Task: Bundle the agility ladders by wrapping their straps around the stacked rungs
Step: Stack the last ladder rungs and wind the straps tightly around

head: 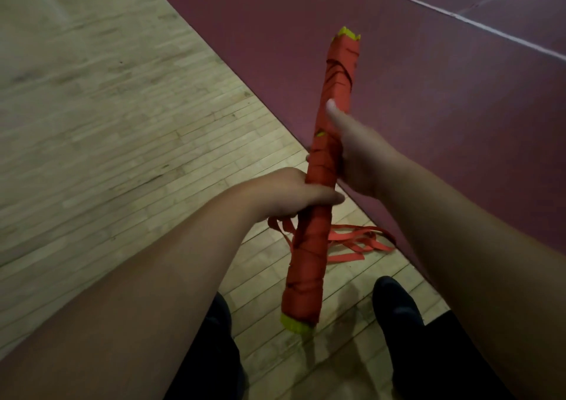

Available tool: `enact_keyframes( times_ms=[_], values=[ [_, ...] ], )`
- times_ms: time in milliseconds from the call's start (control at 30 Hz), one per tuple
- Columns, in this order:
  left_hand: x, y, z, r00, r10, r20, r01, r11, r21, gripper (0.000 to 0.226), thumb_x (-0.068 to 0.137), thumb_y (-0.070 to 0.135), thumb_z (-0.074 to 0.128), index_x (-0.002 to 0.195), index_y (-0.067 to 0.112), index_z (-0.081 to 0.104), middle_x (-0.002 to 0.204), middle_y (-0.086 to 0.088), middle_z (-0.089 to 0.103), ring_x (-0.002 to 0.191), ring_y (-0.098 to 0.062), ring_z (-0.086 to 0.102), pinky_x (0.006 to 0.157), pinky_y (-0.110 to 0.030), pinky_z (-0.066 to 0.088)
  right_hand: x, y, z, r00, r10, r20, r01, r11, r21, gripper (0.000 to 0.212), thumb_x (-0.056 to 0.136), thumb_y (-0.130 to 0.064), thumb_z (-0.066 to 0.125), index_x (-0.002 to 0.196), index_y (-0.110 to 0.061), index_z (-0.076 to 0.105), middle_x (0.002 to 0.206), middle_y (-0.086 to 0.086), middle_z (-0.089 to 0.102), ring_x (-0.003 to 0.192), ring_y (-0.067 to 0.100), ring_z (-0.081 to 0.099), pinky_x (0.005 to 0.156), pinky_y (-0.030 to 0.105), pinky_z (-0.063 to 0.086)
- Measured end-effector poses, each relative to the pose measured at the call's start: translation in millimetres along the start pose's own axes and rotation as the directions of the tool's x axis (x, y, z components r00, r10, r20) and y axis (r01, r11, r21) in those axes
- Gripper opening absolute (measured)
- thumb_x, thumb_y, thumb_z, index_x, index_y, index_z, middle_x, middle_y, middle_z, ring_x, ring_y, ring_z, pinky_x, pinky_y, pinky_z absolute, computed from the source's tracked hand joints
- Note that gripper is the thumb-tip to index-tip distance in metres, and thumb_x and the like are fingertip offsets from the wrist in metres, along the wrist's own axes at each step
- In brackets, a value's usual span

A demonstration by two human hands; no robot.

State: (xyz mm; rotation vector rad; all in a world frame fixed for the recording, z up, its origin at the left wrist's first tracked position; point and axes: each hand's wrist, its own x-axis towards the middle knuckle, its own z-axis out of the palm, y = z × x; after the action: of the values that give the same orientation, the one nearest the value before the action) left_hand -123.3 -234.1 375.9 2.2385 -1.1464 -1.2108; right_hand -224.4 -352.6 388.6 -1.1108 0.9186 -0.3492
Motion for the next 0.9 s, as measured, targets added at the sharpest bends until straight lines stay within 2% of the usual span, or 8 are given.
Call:
enact_keyframes(
  times_ms=[167, 300, 400, 500, 633, 700, 800, 900],
  values=[
    [-0.6, -4.3, -31.5, 0.996, 0.091, -0.027, -0.093, 0.871, -0.482, 0.042, 0.085, 0.064, 0.079, 0.090, 0.023, 0.072, 0.083, -0.003, 0.069, 0.078, -0.021, 0.062, 0.079, -0.037, 0.047, 1.7, -9.1, -13.1, 0.994, -0.062, 0.090, 0.075, 0.987, -0.144, 0.081, 0.093, -0.088, 0.044, 0.127, -0.019, 0.070, 0.117, 0.007, 0.078, 0.106, 0.021, 0.075, 0.095, 0.043, 0.061],
    [1.8, -6.8, -44.8, 0.986, 0.112, -0.126, -0.164, 0.809, -0.565, 0.044, 0.093, 0.065, 0.072, 0.075, 0.025, 0.067, 0.069, 0.005, 0.062, 0.057, -0.008, 0.053, 0.062, -0.029, 0.041, -17.5, 5.4, -9.1, 0.963, 0.143, 0.230, -0.054, 0.934, -0.353, 0.100, 0.079, -0.099, 0.048, 0.129, -0.014, 0.066, 0.102, 0.010, 0.073, 0.083, 0.023, 0.077, 0.078, 0.044, 0.064],
    [0.6, -4.4, -49.4, 0.969, 0.162, -0.189, -0.246, 0.733, -0.634, 0.048, 0.097, 0.064, 0.067, 0.088, 0.017, 0.065, 0.067, 0.007, 0.060, 0.055, -0.005, 0.056, 0.057, -0.023, 0.046, -35.4, 7.9, -9.2, 0.855, 0.228, 0.465, -0.102, 0.954, -0.281, 0.080, 0.087, -0.084, 0.053, 0.137, -0.022, 0.060, 0.111, 0.015, 0.072, 0.093, 0.033, 0.075, 0.086, 0.053, 0.063],
    [-4.3, -1.8, -55.8, 0.945, 0.228, -0.236, -0.328, 0.686, -0.650, 0.061, 0.089, 0.069, 0.064, 0.103, 0.010, 0.068, 0.072, 0.002, 0.066, 0.060, -0.009, 0.063, 0.057, -0.019, 0.051, -45.9, 1.0, -13.8, 0.788, 0.212, 0.578, -0.148, 0.977, -0.156, 0.073, 0.094, -0.064, 0.060, 0.143, -0.010, 0.054, 0.099, 0.012, 0.072, 0.079, 0.026, 0.071, 0.076, 0.043, 0.061],
    [-5.0, 0.4, -72.2, 0.924, 0.175, -0.339, -0.313, 0.857, -0.410, 0.080, 0.084, 0.093, 0.056, 0.080, 0.014, 0.069, 0.069, -0.008, 0.061, 0.060, -0.020, 0.057, 0.059, -0.033, 0.049, -43.3, -9.0, -16.4, 0.906, 0.059, 0.419, 0.088, 0.942, -0.324, 0.058, 0.088, -0.056, 0.075, 0.128, -0.017, 0.062, 0.091, 0.010, 0.075, 0.072, 0.024, 0.075, 0.064, 0.036, 0.062],
    [-3.4, 0.5, -77.5, 0.923, 0.039, -0.382, -0.191, 0.909, -0.369, 0.095, 0.081, 0.099, 0.048, 0.086, 0.008, 0.075, 0.067, -0.009, 0.069, 0.058, -0.021, 0.059, 0.062, -0.035, 0.052, -36.5, -1.5, -11.1, 0.960, -0.128, 0.248, 0.254, 0.771, -0.584, 0.051, 0.086, -0.057, 0.082, 0.119, -0.024, 0.061, 0.093, 0.005, 0.075, 0.076, 0.021, 0.076, 0.066, 0.036, 0.063],
    [-0.5, -1.4, -70.2, 0.907, -0.141, -0.397, -0.059, 0.891, -0.450, 0.099, 0.070, 0.104, 0.054, 0.092, 0.010, 0.078, 0.073, -0.007, 0.077, 0.058, -0.019, 0.061, 0.060, -0.034, 0.054, -27.4, 19.5, -3.0, 0.932, -0.314, 0.180, 0.320, 0.482, -0.816, 0.059, 0.082, -0.059, 0.085, 0.123, -0.033, 0.052, 0.098, -0.008, 0.062, 0.084, 0.014, 0.068, 0.071, 0.032, 0.056],
    [1.9, -4.3, -61.1, 0.912, -0.140, -0.387, -0.131, 0.793, -0.595, 0.073, 0.077, 0.087, 0.073, 0.081, 0.015, 0.065, 0.057, 0.001, 0.058, 0.049, -0.013, 0.042, 0.048, -0.028, 0.036, -27.1, 14.3, -6.8, 0.949, -0.212, 0.232, 0.313, 0.578, -0.754, 0.053, 0.086, -0.053, 0.085, 0.123, -0.029, 0.054, 0.100, -0.004, 0.069, 0.084, 0.017, 0.073, 0.070, 0.033, 0.057]
  ],
)
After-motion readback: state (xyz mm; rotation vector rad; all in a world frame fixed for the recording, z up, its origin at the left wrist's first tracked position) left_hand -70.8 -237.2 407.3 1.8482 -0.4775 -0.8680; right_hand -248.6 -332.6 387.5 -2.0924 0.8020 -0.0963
